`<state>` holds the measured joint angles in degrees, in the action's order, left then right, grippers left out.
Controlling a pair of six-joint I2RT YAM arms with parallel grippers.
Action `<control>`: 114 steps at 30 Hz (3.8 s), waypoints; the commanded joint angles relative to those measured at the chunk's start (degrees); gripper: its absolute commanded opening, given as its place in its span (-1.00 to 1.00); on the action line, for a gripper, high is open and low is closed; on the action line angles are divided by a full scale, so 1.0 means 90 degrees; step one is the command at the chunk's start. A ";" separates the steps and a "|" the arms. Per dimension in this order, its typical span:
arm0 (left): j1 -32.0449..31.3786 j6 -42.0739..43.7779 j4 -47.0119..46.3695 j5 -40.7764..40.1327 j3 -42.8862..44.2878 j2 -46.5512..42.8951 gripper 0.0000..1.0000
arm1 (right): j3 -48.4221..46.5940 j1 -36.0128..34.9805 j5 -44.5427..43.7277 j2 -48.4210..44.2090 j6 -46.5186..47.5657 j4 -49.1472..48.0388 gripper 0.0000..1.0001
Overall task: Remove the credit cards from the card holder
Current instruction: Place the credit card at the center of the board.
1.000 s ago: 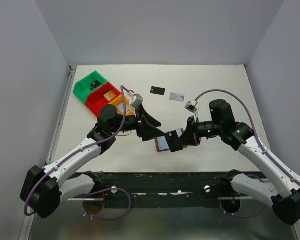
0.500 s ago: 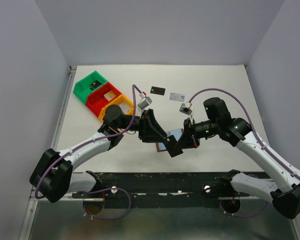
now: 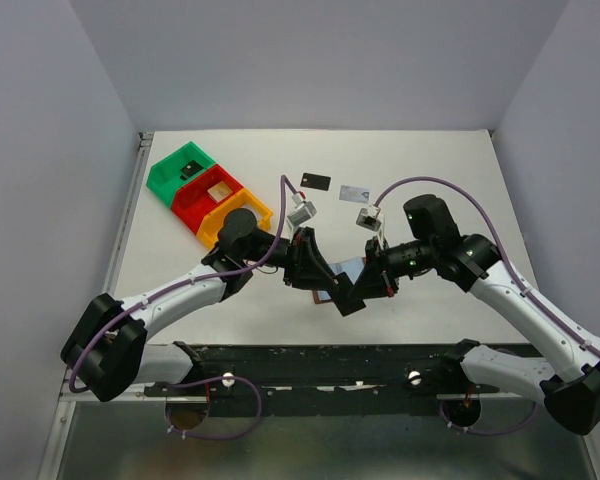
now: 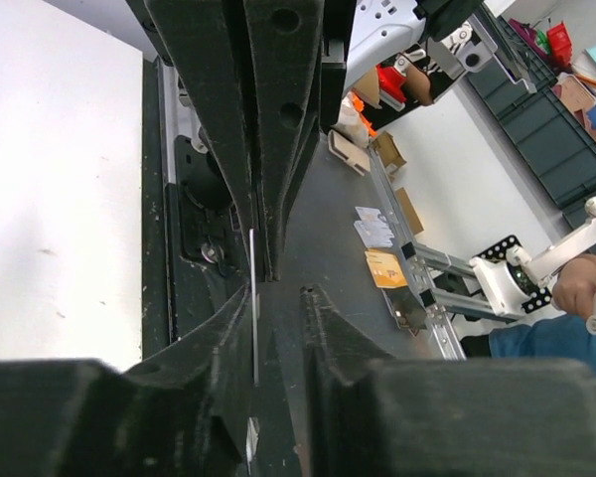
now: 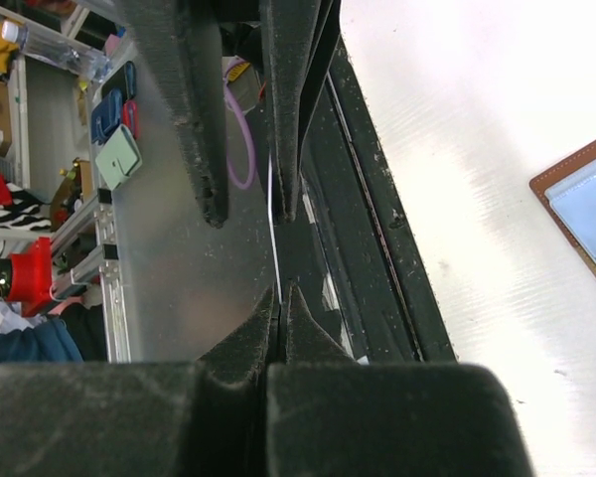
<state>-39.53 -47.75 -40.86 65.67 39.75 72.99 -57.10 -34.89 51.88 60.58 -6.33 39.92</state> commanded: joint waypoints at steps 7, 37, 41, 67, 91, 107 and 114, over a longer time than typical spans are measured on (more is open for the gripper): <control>0.0026 0.0315 0.0126 -0.0118 0.0086 -0.0043 -1.00 | -0.0198 -0.0049 -0.0733 -0.0324 -0.0146 0.0027 -0.25; 0.1892 0.0637 0.5097 -0.5568 0.5319 0.4721 -1.00 | 0.1403 -0.0029 -0.4270 -0.1399 -0.1612 -0.1486 0.01; 0.1902 0.0569 0.5165 -0.5578 0.5720 0.5200 -1.00 | 0.1325 -0.0019 -0.4280 -0.1262 -0.1543 -0.1448 0.01; 0.2097 0.0168 0.4355 -0.5470 0.5535 0.5992 -0.74 | 0.1628 -0.0019 -0.4280 -0.1047 -0.1621 -0.1526 0.01; 0.2185 0.0491 0.4706 -0.5431 0.5623 0.6001 -0.12 | 0.1608 -0.0019 -0.4290 -0.0832 -0.1533 -0.1516 0.01; 0.2488 0.0852 0.5155 -0.5958 0.5516 0.5406 0.08 | 0.1716 -0.0019 -0.4825 -0.0901 -0.1640 -0.1458 0.01; 0.2391 0.0989 0.5185 -0.6631 0.4980 0.4333 0.17 | 0.1862 0.0049 -0.6670 -0.0784 -0.2138 -0.1301 0.29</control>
<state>-17.28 -40.27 5.76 11.38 87.61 120.84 -41.43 -35.14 2.50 52.86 -22.98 27.09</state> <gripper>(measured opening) 0.569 0.579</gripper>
